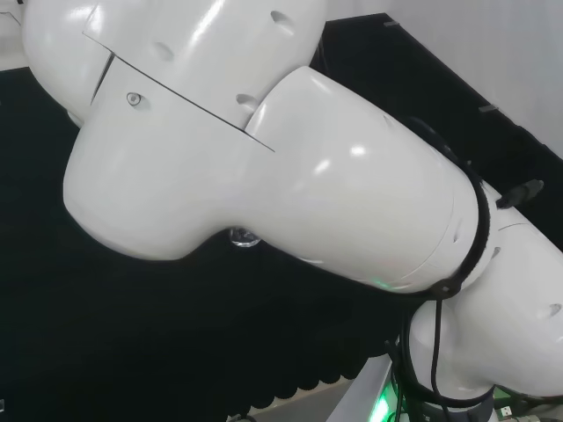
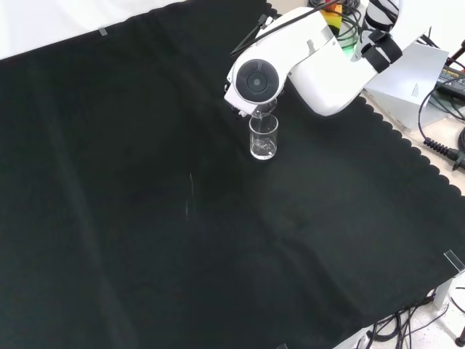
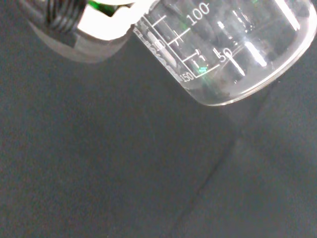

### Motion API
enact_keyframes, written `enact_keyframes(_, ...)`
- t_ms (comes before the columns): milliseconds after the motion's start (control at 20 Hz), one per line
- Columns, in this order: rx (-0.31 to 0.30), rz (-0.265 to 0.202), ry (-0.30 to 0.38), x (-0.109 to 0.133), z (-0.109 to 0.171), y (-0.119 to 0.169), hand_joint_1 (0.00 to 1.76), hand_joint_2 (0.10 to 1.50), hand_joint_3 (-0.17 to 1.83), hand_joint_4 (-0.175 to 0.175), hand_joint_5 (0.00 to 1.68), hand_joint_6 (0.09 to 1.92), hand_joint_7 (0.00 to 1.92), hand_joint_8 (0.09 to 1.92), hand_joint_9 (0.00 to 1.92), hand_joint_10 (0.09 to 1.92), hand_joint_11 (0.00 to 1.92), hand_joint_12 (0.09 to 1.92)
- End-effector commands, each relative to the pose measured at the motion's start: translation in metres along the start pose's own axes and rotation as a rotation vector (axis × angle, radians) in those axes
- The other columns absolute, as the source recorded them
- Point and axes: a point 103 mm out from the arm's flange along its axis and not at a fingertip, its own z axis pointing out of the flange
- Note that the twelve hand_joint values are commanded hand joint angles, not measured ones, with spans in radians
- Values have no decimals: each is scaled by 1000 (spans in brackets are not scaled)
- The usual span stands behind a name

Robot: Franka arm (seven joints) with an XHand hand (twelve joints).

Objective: Pour the water from the handheld beaker into the one on the table.

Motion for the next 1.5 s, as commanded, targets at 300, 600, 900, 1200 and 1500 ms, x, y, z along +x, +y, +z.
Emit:
enact_keyframes(300, 19, 2, -16, 2, -2, 0, 1290, 1111, -175, -127, 1018, 928, 1296, 674, 1435, 909, 1209, 1042)
enact_keyframes(600, 26, 8, -19, 2, -4, -2, 1290, 1111, -175, -126, 1019, 927, 1297, 673, 1436, 909, 1210, 1042)
enact_keyframes(900, 5, 10, -4, 2, -4, -2, 1290, 1111, -175, -126, 1019, 927, 1297, 672, 1436, 909, 1210, 1042)
enact_keyframes(1200, -28, -7, 6, 1, -4, -3, 1290, 1111, -175, -127, 1018, 928, 1298, 671, 1437, 909, 1210, 1042)
enact_keyframes(1500, -93, -30, 70, -3, 0, -5, 1290, 1111, -175, -129, 1017, 929, 1298, 671, 1437, 908, 1208, 1041)
